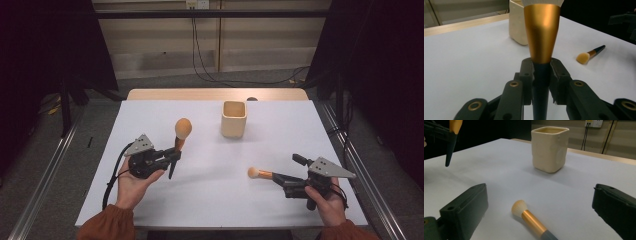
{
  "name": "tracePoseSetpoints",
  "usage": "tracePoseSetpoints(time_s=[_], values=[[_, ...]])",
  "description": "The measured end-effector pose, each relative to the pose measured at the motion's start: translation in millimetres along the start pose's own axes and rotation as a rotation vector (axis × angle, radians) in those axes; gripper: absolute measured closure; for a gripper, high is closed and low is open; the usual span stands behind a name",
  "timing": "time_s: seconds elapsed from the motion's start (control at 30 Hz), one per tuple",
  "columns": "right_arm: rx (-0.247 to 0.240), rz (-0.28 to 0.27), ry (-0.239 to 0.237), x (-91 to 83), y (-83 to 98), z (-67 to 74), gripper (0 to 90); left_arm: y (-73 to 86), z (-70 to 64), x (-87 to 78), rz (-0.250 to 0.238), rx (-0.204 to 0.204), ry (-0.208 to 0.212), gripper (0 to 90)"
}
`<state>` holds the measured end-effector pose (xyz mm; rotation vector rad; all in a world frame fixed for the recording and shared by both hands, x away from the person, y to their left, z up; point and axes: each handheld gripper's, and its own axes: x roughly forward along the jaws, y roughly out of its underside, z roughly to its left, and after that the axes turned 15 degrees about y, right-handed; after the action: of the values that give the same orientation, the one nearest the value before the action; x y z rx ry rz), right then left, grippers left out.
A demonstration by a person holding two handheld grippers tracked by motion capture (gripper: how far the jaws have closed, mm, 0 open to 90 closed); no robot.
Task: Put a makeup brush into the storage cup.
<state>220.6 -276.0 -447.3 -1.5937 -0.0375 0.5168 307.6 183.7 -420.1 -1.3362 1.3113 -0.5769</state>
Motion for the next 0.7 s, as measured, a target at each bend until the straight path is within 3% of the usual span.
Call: tracePoseSetpoints(time_s=[0.2,0.7], values=[[0.011,-0.021,-0.044,7.2,-9.4,8.7,0.0,-6.7,-7.5,13.1,-0.015,0.006,0.042,74.5],[0.004,-0.062,-0.149,31.1,-38.9,36.5,0.0,-22.7,-7.2,37.9,-0.051,0.010,0.040,74.5]])
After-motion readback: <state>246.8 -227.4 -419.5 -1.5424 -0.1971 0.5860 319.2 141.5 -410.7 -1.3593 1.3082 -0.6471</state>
